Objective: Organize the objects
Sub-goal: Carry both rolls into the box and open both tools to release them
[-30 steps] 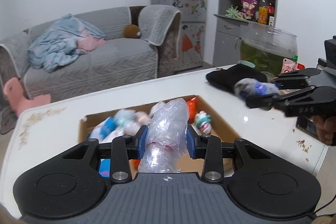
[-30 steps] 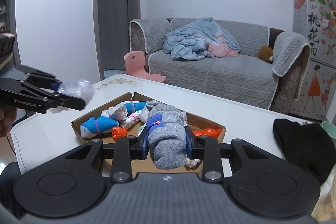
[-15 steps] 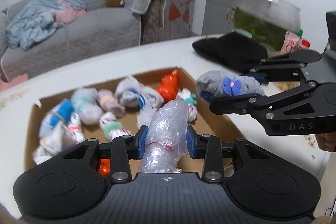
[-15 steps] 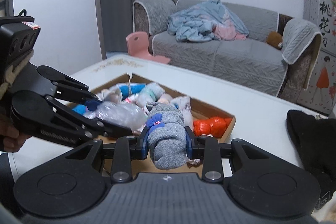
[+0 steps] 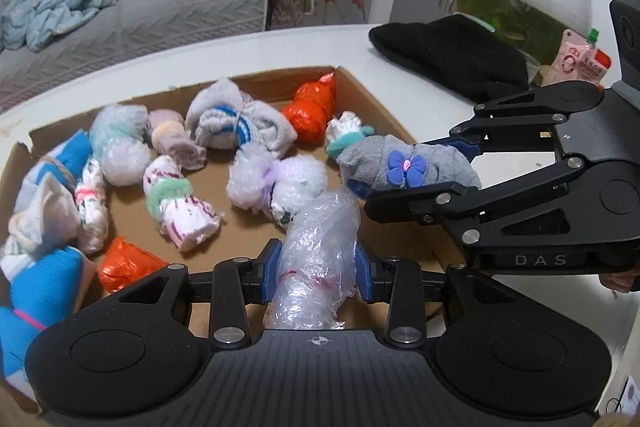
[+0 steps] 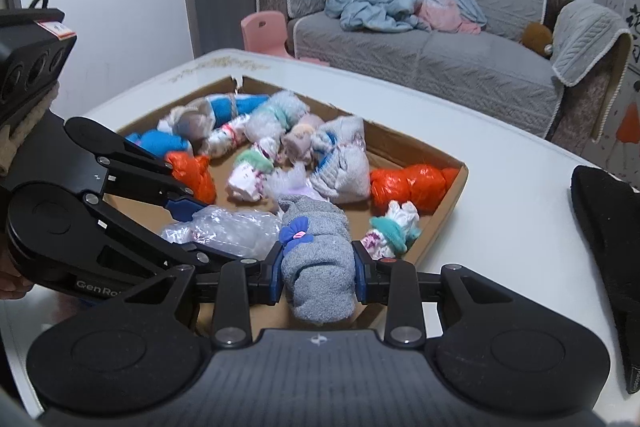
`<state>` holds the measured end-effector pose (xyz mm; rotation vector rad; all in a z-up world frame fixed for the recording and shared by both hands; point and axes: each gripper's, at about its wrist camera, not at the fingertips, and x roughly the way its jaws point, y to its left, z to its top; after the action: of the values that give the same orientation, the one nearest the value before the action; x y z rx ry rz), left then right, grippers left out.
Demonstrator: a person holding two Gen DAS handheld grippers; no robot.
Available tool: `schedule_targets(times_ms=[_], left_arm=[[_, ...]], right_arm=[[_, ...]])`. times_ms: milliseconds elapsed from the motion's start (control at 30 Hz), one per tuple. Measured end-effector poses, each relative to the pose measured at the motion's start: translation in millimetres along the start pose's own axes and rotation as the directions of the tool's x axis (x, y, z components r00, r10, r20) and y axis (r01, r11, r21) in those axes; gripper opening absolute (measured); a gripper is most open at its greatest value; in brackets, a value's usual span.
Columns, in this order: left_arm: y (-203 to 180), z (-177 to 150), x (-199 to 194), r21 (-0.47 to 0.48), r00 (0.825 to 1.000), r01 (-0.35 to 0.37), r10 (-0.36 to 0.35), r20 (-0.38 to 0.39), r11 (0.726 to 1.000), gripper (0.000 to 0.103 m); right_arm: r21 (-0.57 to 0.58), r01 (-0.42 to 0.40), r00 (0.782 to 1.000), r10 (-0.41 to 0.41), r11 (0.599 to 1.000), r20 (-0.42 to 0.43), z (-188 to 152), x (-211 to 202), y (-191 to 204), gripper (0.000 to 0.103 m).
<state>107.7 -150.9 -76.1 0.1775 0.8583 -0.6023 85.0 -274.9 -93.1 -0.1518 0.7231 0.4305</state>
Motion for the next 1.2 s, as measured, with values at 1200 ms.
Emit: schedule_targets(times_ms=[1200], left_arm=[[-12.1, -3.4, 7.3, -0.054, 0.997, 0.049, -0.052, -0.059, 0.997, 0.082]], right_arm=[[-0.107, 0.012, 0.996, -0.022, 0.994, -0.090, 11.9, 1.9, 3.2, 0.050]])
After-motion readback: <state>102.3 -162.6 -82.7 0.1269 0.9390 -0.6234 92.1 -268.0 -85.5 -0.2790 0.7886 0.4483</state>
